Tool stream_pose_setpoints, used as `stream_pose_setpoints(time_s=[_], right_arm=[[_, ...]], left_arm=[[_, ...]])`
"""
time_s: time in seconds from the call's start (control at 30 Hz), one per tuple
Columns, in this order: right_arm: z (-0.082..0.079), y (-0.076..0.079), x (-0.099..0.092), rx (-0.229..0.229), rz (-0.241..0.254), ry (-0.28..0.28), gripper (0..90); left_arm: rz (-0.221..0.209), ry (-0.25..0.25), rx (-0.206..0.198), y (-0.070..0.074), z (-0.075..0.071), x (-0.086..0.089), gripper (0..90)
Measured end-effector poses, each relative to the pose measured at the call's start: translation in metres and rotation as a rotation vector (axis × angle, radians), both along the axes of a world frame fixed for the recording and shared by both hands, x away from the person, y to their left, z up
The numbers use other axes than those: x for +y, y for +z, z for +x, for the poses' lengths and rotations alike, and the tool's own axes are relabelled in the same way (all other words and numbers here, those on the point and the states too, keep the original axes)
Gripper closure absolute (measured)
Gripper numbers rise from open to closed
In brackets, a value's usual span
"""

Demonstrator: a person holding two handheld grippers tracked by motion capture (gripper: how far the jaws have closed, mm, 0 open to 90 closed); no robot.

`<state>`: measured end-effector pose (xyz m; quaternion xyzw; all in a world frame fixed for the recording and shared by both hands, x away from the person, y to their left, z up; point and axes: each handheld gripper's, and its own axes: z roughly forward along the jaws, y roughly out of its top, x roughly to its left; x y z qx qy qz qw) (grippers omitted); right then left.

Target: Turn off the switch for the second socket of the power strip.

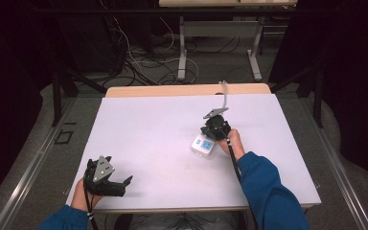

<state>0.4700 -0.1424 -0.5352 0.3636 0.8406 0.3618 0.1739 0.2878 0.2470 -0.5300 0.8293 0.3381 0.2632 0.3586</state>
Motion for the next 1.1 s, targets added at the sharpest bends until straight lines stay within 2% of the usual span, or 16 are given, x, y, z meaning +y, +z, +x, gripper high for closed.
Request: stream_pose_setpoints(time_s=[0.23,0.3,0.37,0.53,0.57,0.63,0.7,0.73,0.77,0.83,1.1], right_arm=[[0.0001,0.0005,-0.0005,0.000,-0.003,0.011,90.0],[-0.0003,0.0020,-0.0008,0.020,-0.019,0.013,90.0],[-0.0003,0.0021,-0.0008,0.018,-0.022,0.014,90.0],[0.0001,-0.0006,-0.0009,-0.001,0.005,0.000,90.0],[0.0002,0.0013,-0.0021,0.019,-0.015,0.010,90.0],[-0.0002,0.0000,-0.0001,-0.001,-0.002,0.006,90.0],[-0.0006,0.0005,0.0008,0.008,-0.009,0.007,90.0],[-0.0002,0.0007,0.0005,0.006,-0.013,0.012,90.0],[0.0018,0.0006,-0.0007,-0.016,-0.028,0.037,90.0],[-0.0004,0.0007,0.0010,-0.008,-0.026,0.013,90.0],[-0.0007,0.0006,0.0018,-0.016,-0.028,0.012,90.0]], left_arm=[[0.002,0.001,-0.003,0.0007,-0.0006,0.0003,0.4],[0.000,0.003,-0.007,0.0003,-0.0001,0.0001,0.4],[-0.001,-0.002,-0.003,0.0001,-0.0002,-0.0003,0.4],[-0.001,0.001,-0.002,0.0002,0.0000,-0.0001,0.4],[0.002,-0.002,-0.001,0.0004,0.0000,-0.0002,0.4],[0.009,-0.003,-0.005,0.0007,-0.0006,-0.0005,0.4],[0.009,-0.003,-0.005,0.0007,-0.0006,-0.0004,0.4],[0.004,-0.003,-0.004,0.0005,-0.0005,-0.0004,0.4],[0.004,-0.003,-0.003,0.0006,-0.0004,-0.0002,0.4],[0.003,-0.003,-0.002,0.0004,-0.0002,-0.0003,0.4],[0.012,-0.005,-0.005,0.0009,-0.0002,-0.0002,0.5]])
